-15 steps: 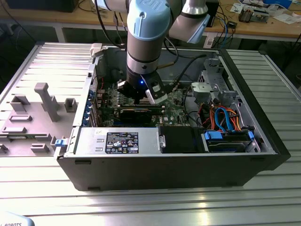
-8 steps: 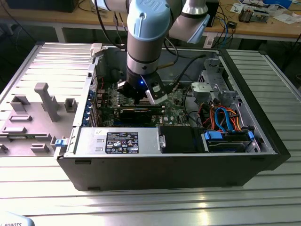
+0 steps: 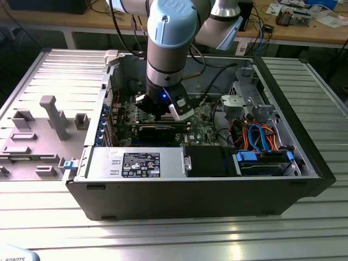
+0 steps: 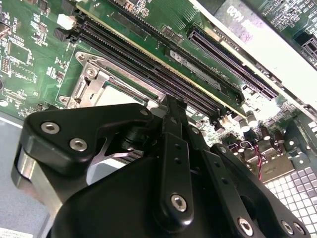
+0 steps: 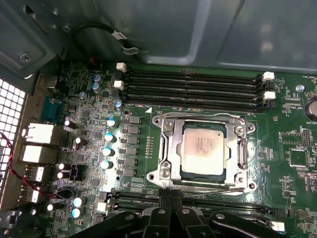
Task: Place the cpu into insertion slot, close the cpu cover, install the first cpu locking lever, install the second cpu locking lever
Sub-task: 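Install the second cpu locking lever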
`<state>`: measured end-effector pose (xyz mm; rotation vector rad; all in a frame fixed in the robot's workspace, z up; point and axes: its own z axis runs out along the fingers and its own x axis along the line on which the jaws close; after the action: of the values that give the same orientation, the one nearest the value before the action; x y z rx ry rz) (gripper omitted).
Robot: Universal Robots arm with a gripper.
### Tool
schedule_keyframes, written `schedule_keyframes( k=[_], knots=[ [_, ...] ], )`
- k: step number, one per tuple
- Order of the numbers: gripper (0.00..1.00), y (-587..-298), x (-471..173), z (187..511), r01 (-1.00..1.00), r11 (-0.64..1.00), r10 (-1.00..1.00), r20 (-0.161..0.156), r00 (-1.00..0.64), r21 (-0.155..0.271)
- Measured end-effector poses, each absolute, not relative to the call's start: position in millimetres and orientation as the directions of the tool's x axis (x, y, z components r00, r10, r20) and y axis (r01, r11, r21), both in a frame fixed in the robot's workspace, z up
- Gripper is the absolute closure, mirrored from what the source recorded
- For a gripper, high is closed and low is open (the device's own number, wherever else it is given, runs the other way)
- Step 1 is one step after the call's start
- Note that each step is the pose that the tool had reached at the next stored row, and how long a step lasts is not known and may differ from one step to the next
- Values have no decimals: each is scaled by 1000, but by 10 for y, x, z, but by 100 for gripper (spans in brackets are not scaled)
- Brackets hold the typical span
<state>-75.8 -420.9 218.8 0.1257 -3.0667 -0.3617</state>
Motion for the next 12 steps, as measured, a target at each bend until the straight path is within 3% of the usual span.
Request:
schedule_keyframes(
  k=[12],
  knots=[
    [89,-4209,-758,2165,-75,968,-87,41,-995,239]
  ],
)
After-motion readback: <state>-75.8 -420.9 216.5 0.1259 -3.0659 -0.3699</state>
